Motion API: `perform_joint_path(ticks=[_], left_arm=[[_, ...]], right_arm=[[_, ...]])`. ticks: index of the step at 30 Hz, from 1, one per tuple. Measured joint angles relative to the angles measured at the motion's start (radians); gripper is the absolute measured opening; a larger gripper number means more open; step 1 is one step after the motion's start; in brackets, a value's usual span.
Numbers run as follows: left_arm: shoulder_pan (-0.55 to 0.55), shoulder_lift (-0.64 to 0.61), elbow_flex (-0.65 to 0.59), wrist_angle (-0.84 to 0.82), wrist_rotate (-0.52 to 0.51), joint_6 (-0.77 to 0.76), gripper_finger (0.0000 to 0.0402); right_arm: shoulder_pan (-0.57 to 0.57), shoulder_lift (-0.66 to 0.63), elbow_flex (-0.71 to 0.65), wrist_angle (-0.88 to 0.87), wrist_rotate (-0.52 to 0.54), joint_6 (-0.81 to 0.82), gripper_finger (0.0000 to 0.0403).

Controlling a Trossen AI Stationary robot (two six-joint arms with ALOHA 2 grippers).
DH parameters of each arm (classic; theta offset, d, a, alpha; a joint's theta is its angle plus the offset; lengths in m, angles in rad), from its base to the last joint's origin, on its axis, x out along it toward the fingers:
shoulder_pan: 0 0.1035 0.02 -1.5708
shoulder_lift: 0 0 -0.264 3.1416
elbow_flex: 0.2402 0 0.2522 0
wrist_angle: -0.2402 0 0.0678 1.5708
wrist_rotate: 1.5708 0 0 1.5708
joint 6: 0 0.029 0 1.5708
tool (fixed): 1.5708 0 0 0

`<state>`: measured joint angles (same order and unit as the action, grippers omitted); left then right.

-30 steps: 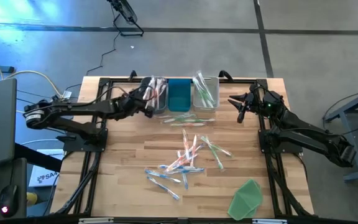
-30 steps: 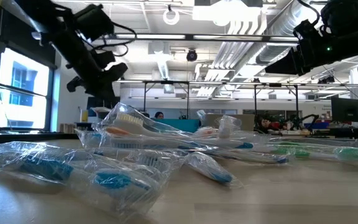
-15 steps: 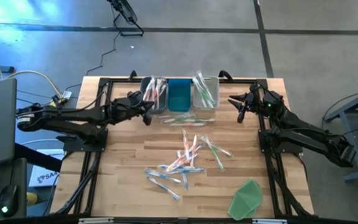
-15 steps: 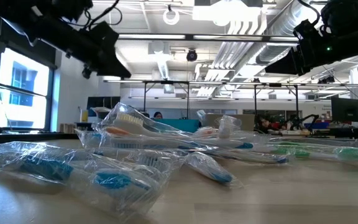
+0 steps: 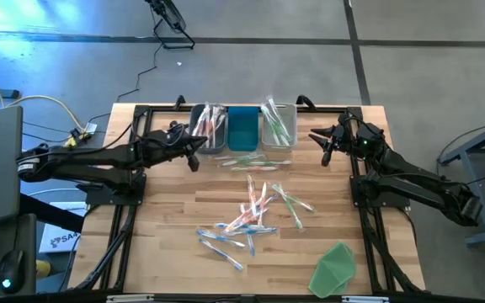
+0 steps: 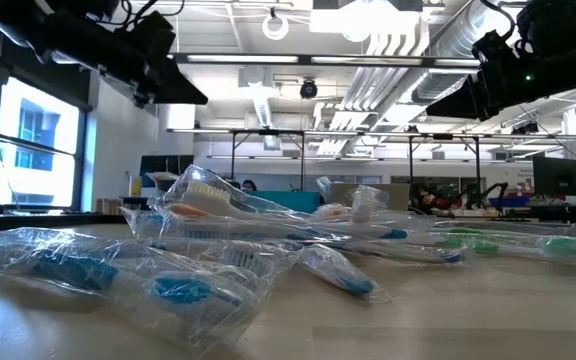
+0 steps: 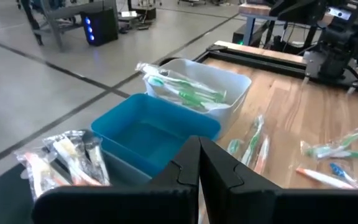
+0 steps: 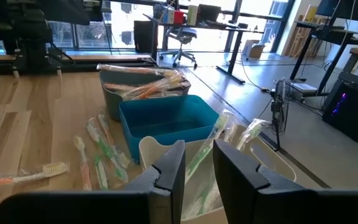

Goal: Pick & Place Toothbrushes
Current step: Put the green toothbrush into the white bin

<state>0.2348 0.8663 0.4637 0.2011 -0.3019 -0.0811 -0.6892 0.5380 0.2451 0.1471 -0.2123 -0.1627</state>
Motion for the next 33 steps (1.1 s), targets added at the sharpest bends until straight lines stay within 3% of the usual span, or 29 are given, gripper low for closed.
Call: perform_joint_path(ticks=[4,9,17,28,33], left_arm=[[0.000,-0.066,0.000,-0.098,0.001,0.002,0.0000],[0.000,-0.154,0.000,-0.184,0.030,0.037,0.0000],[0.000,-0.257,0.000,-0.255,0.112,0.131,0.0000],[0.000,-0.303,0.000,-0.353,0.177,0.152,0.0000],[0.000,-0.302,0.000,-0.383,0.180,0.151,0.0000]], right_arm=[[0.000,0.000,0.000,0.014,0.004,0.022,0.0075],[0.010,0.004,0.000,0.088,0.002,0.184,0.0075],[0.144,0.018,0.000,0.125,0.008,0.319,0.0075],[0.468,0.150,0.000,0.207,0.282,0.327,0.0024],[0.590,0.256,0.002,0.244,0.436,0.423,0.0005]])
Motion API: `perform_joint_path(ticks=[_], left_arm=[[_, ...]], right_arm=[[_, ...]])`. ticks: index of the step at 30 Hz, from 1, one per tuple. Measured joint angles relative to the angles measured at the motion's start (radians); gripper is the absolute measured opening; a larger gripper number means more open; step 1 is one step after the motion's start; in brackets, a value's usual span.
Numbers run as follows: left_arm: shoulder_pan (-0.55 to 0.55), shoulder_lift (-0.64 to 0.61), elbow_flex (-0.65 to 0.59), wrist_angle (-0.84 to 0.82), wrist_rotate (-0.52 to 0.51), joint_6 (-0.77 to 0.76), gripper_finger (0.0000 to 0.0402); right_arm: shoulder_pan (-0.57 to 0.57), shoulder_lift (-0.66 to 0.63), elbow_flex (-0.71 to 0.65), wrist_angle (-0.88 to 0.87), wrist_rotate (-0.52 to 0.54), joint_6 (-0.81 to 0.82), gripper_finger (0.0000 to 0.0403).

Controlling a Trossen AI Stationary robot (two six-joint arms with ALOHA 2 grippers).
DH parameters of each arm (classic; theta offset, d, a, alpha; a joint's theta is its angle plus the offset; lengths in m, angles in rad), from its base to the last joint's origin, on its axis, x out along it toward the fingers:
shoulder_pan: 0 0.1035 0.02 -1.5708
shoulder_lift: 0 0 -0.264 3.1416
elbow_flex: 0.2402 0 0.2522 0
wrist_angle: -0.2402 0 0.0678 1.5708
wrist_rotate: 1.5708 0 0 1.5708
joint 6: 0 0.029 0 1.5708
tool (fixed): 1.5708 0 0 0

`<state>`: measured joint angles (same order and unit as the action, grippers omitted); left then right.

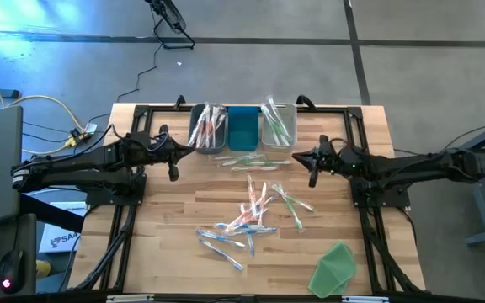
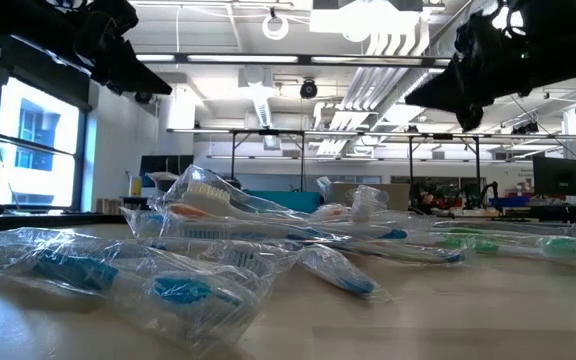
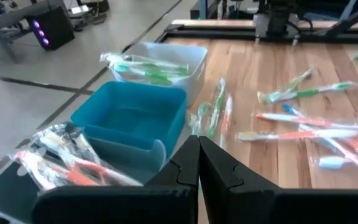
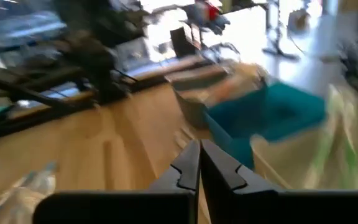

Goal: Pick & Place Toothbrushes
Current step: Put the green toothbrush into the white bin

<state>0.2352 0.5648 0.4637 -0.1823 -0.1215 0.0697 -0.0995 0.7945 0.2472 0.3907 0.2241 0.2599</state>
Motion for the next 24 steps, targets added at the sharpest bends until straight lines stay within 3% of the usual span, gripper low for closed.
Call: perform_joint_path(ticks=[3,8,13,17,24], left_arm=[[0.000,0.001,0.000,-0.057,0.000,-0.046,0.0000],[0.000,0.001,0.000,-0.130,0.006,-0.125,0.0000],[0.000,0.000,0.000,-0.101,0.110,-0.153,0.0000],[0.000,0.000,0.000,-0.098,0.120,-0.157,0.0000],[0.000,0.003,0.000,-0.100,0.120,-0.156,0.0000]], right_arm=[[0.058,0.064,0.025,-0.053,0.094,0.078,0.0004],[0.145,0.177,0.108,-0.170,0.118,0.144,0.0004],[0.218,0.310,0.209,-0.312,0.147,0.163,0.0004],[0.256,0.380,0.228,-0.353,0.123,0.163,0.0004],[0.276,0.435,0.227,-0.400,-0.030,0.153,0.0004]])
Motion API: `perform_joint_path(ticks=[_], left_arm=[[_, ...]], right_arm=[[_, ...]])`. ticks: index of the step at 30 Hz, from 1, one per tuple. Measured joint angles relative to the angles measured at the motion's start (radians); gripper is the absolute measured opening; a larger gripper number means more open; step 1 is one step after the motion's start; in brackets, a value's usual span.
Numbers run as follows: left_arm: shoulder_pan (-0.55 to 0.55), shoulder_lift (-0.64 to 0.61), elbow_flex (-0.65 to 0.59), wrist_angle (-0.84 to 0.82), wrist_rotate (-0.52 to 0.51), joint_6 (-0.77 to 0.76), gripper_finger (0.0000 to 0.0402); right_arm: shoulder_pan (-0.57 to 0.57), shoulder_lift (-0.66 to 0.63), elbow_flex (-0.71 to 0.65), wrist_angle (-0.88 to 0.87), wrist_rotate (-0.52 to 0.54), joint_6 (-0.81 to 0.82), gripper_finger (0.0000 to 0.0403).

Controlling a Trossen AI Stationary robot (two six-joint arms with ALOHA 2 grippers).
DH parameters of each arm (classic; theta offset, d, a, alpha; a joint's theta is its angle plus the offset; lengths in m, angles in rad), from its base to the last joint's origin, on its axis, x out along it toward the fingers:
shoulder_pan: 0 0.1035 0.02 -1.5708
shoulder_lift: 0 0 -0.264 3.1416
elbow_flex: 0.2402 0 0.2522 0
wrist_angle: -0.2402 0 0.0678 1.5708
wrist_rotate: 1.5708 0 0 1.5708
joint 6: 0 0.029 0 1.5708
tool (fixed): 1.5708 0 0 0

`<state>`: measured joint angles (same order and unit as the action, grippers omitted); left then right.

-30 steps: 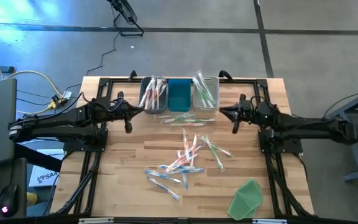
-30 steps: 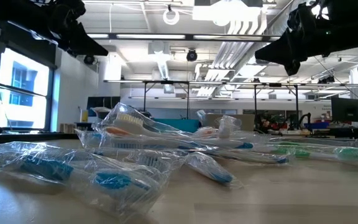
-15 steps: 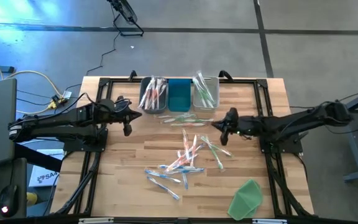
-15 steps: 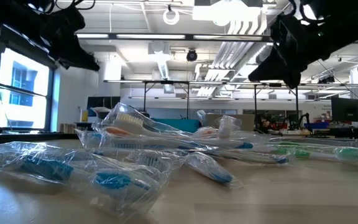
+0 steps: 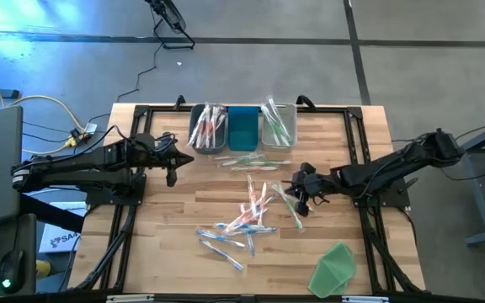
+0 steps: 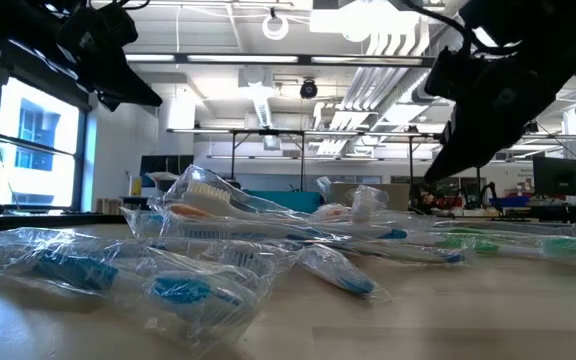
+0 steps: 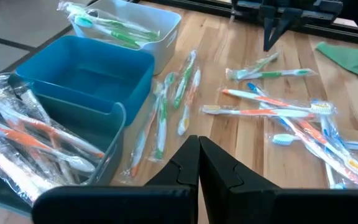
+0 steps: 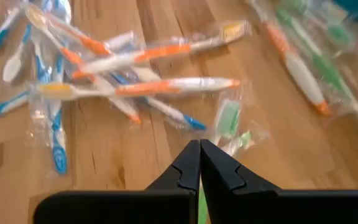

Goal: Pick & Place Toothbrushes
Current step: Put the green toothbrush into the white bin

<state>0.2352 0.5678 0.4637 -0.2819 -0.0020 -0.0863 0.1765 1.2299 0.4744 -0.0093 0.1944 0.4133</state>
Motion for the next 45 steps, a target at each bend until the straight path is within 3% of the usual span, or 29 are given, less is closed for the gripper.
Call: perform_joint_path(ticks=[9,17,21,29,38,45], left_arm=[[0.000,0.000,0.000,-0.010,-0.015,0.002,0.0000],[0.000,0.000,0.000,-0.011,-0.016,0.002,0.0000],[0.000,0.000,0.000,-0.018,-0.017,0.003,0.0000],[0.000,0.000,0.000,-0.038,-0.019,0.003,0.0000],[0.000,0.000,0.000,-0.036,-0.019,0.003,0.0000],[0.000,0.000,0.000,-0.036,-0.019,0.003,0.0000]], right_arm=[[-0.001,0.005,0.000,-0.054,0.007,0.069,0.0017],[0.001,0.005,0.000,-0.193,0.003,0.141,0.0126],[0.003,0.005,0.000,-0.197,-0.003,0.141,0.0158],[0.027,0.024,0.000,-0.195,0.010,0.141,0.0159],[0.083,0.161,0.000,-0.151,0.034,0.169,0.0170],[0.100,0.204,0.003,-0.134,0.070,0.170,0.0152]])
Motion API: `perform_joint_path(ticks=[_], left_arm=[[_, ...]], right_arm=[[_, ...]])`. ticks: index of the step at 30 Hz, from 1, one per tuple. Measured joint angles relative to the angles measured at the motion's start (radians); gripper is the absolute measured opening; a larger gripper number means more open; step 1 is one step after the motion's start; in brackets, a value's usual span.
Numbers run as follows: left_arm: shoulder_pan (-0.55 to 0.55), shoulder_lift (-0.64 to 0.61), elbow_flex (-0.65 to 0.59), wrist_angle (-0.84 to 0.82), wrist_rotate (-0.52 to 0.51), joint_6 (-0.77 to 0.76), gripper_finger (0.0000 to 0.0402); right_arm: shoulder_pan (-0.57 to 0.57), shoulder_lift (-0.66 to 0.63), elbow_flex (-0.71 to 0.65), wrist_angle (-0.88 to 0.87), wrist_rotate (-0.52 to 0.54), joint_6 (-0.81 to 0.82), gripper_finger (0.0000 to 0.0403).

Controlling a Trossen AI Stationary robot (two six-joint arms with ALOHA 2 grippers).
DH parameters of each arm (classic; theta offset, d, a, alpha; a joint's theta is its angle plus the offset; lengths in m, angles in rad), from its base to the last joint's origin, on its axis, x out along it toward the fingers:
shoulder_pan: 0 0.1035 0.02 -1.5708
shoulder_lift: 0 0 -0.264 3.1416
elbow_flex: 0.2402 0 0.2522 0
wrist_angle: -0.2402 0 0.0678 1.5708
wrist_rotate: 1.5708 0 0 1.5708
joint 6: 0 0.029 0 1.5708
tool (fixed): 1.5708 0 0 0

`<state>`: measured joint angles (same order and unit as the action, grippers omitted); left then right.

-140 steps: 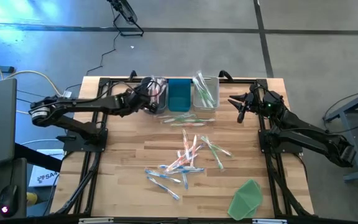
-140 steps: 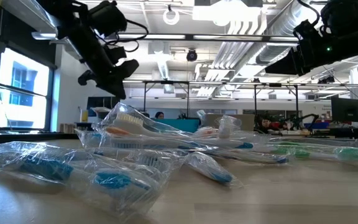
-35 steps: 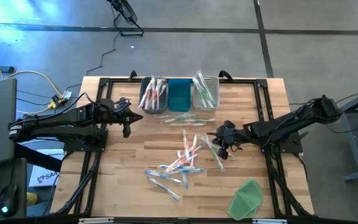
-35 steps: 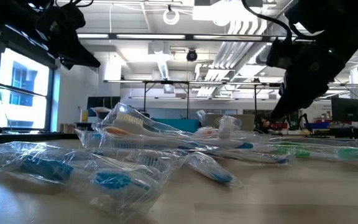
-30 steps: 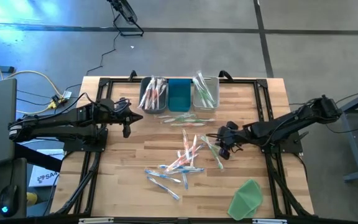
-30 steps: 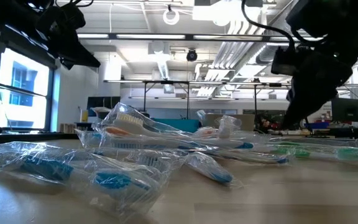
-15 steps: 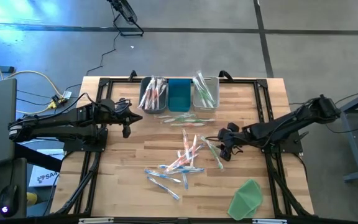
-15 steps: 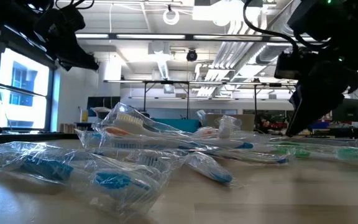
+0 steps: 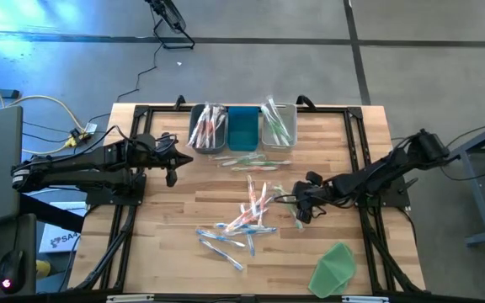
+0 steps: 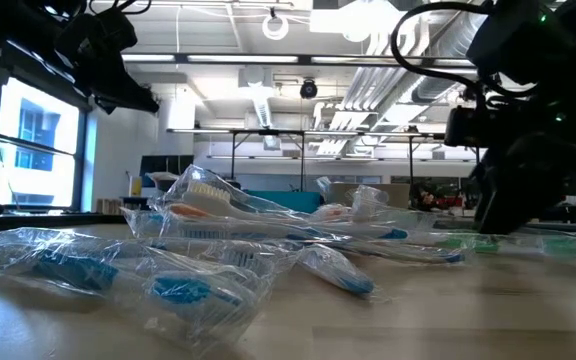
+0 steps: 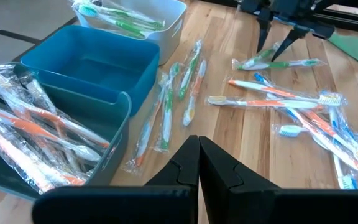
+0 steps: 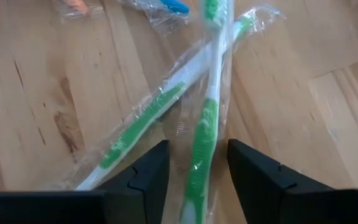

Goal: Pick & Place Toothbrushes
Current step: Put the green toothbrush into the white bin

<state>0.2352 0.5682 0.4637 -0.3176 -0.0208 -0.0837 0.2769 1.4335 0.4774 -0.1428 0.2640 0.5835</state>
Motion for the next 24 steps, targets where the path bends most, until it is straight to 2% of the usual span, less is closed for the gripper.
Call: perform_joint_path(ticks=[16,24], left_arm=[[0.000,0.000,0.000,0.000,0.005,0.000,0.0000],[0.000,0.000,0.000,0.000,0.005,0.000,0.0000]], right_arm=[[-0.002,-0.013,-0.003,0.005,-0.008,-0.004,0.0018],[-0.002,-0.031,-0.003,-0.003,-0.028,0.015,0.0014]])
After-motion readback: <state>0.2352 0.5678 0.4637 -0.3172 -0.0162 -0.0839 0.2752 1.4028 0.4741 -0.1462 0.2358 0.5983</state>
